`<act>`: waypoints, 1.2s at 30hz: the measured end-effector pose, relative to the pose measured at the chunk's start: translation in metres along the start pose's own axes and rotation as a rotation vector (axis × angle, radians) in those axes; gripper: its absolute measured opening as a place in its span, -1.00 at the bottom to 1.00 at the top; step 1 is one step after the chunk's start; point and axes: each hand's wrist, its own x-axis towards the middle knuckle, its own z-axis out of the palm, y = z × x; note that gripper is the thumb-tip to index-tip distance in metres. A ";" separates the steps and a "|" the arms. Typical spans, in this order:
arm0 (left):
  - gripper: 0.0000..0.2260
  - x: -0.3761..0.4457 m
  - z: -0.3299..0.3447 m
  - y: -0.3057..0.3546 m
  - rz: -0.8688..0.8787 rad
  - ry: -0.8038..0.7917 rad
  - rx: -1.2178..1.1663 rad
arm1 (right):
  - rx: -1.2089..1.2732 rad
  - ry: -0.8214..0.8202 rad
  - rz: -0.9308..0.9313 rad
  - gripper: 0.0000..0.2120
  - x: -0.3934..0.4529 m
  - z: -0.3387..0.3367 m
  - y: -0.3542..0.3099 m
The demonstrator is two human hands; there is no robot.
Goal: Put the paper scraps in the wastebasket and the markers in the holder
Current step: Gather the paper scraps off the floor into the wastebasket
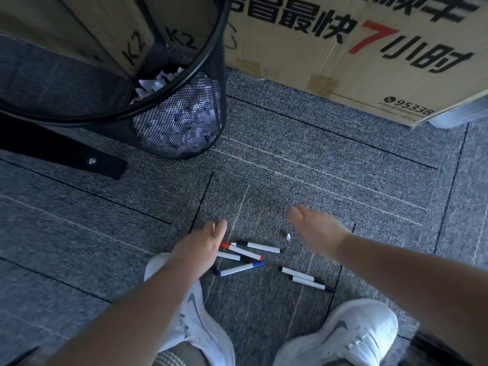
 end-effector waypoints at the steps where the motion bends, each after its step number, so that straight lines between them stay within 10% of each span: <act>1: -0.54 0.000 -0.001 0.003 -0.003 -0.014 0.000 | 0.022 -0.013 0.023 -0.87 -0.001 0.001 0.002; 15: -0.83 0.006 0.000 0.009 -0.094 -0.003 -0.183 | -0.064 -0.198 -0.093 -0.50 -0.013 0.012 -0.002; 36: -0.91 0.009 -0.014 0.027 0.055 -0.246 -0.078 | 0.012 -0.035 -0.021 -0.66 0.005 -0.011 -0.015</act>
